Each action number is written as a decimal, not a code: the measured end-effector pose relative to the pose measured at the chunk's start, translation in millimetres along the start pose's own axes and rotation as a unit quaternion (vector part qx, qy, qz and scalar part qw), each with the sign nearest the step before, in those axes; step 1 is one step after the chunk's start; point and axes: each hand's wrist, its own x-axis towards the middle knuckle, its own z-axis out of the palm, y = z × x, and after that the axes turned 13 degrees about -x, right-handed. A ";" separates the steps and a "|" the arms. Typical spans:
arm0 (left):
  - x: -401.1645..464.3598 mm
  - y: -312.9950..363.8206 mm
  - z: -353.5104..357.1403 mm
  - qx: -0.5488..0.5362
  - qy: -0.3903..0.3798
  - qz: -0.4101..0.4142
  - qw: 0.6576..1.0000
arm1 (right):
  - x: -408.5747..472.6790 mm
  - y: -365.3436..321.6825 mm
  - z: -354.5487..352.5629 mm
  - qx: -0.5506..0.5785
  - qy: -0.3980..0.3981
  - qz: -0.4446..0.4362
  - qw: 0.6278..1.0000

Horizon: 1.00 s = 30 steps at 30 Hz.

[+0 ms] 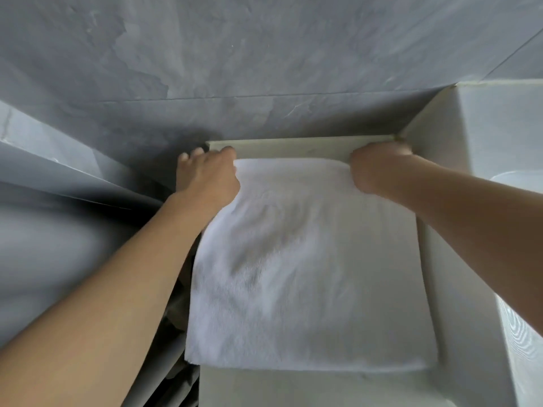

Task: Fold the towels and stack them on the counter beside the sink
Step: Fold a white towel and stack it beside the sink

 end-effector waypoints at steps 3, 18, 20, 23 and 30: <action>-11.8 7.4 3.9 0.049 0.133 0.037 0.989 | -3.3 -0.4 5.5 0.036 0.140 0.077 0.986; -22.5 17.0 80.0 -0.002 0.038 0.158 0.987 | -10.4 -52.8 66.9 0.255 0.251 -0.017 0.934; -20.6 17.0 81.1 0.000 0.039 0.145 0.989 | -7.1 -50.7 64.9 0.280 0.249 -0.010 0.927; -23.0 17.3 82.4 0.011 0.052 0.100 0.994 | -5.6 -41.6 67.5 0.328 0.212 0.030 0.920; -18.4 23.1 50.8 -0.257 0.257 -0.187 0.913 | -7.7 -27.2 51.8 0.617 0.247 0.307 0.681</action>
